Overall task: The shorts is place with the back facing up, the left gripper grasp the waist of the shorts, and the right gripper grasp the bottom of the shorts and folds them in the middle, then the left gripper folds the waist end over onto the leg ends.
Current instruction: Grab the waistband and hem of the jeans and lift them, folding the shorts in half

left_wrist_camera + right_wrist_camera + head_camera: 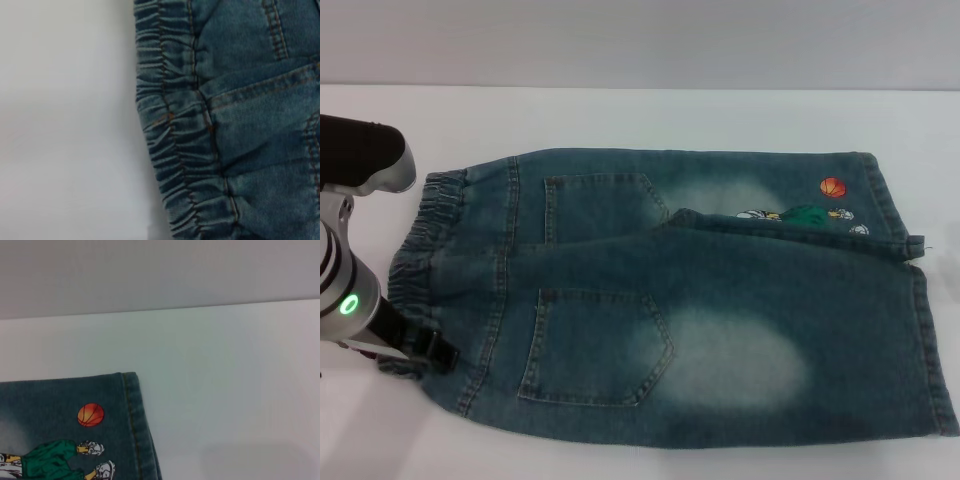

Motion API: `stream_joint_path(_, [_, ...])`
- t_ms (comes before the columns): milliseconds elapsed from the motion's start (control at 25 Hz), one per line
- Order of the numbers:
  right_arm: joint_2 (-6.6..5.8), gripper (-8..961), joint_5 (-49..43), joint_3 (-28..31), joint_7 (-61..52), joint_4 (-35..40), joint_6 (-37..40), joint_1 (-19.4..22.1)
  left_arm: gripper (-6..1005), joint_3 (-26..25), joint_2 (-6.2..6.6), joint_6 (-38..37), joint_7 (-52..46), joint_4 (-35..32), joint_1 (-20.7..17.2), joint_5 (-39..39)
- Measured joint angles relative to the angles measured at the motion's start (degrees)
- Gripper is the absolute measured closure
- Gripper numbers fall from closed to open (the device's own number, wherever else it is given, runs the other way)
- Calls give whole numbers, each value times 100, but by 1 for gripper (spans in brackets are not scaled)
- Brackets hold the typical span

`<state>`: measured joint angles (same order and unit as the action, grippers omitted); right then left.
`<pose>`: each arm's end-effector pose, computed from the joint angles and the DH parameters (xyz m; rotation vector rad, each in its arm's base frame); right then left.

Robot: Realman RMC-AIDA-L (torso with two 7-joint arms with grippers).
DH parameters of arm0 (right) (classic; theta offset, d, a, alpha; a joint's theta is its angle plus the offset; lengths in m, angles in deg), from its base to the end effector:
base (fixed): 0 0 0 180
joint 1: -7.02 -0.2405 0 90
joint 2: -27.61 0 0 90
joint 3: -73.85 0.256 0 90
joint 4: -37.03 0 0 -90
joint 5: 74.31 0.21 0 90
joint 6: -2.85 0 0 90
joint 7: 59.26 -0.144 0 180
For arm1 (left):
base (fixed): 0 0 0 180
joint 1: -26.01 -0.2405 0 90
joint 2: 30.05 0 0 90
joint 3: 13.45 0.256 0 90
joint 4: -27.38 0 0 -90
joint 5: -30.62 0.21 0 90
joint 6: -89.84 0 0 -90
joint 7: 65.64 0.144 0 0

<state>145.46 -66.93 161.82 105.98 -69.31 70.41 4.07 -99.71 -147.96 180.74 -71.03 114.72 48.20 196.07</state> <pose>0.2443 0.3036 0.0723 -1.6211 1.3002 -0.0683 -0.2351 0.3100 0.0075 -1.9394 -1.4140 0.6516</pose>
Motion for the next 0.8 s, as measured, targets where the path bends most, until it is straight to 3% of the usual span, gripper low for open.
stream_joint_path(800, [-19, 368, 0, 8, 0, -6, 12, -73, 271, -23, 23, -72, 46, -153, 54, 12])
